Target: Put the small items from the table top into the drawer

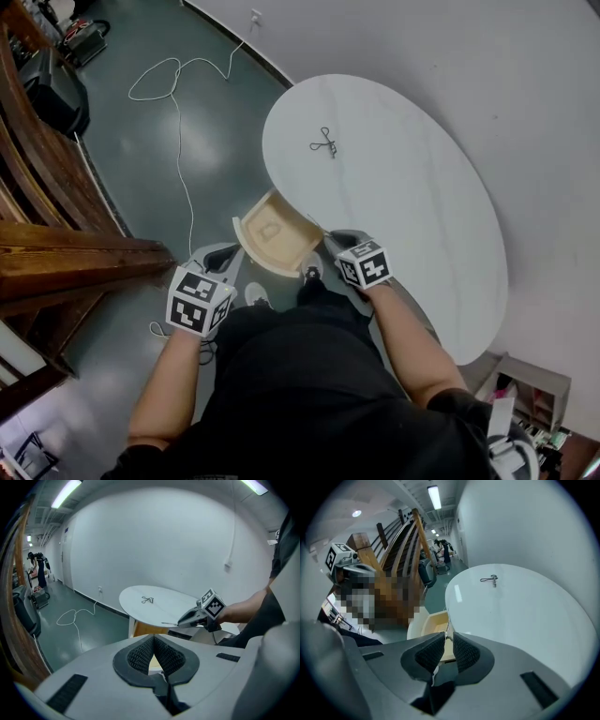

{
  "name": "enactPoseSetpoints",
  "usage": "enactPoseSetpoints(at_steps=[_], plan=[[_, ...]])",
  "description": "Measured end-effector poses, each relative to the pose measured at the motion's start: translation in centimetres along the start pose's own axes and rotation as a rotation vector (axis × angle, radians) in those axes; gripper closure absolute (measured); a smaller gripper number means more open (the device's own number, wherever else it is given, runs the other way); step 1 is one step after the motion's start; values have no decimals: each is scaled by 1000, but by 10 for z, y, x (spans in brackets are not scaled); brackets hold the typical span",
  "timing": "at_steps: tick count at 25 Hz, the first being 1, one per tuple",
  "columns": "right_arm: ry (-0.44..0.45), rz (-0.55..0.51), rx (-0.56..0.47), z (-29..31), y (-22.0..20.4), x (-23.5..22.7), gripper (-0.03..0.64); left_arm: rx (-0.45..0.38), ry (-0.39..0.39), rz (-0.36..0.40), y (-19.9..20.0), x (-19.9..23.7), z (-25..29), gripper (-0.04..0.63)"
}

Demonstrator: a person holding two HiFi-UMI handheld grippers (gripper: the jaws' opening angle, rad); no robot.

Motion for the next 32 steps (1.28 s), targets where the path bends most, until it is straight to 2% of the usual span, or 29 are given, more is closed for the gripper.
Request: enactPoseSetpoints(at_steps=[4, 9, 16, 20, 26, 32], plan=[[88, -144, 60, 27, 10, 24, 563, -2, 25, -37, -12, 8, -2, 580], [201, -291, 167, 64, 9, 50, 563, -22, 70, -119, -28, 11, -6, 580], [309, -370, 322, 128, -2, 71, 561, -26, 120, -216, -47, 16, -11, 580], [329, -462, 346, 158, 5, 71, 561, -21, 146, -252, -50, 15, -9, 580], [363, -518, 407, 190, -6, 70, 561, -21, 177, -298, -52, 15, -5, 580], [380, -565, 413, 205, -10, 74, 561, -17, 189, -331, -59, 16, -3, 580]])
Point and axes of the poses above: the fingertips, and each gripper's own axes: z forward along the fingers, x to its left, y out of its top, the point moved 9 cm from there along -z, backward along the fingers, and after that the axes turned 14 degrees about -z, right-handed, at the moved point
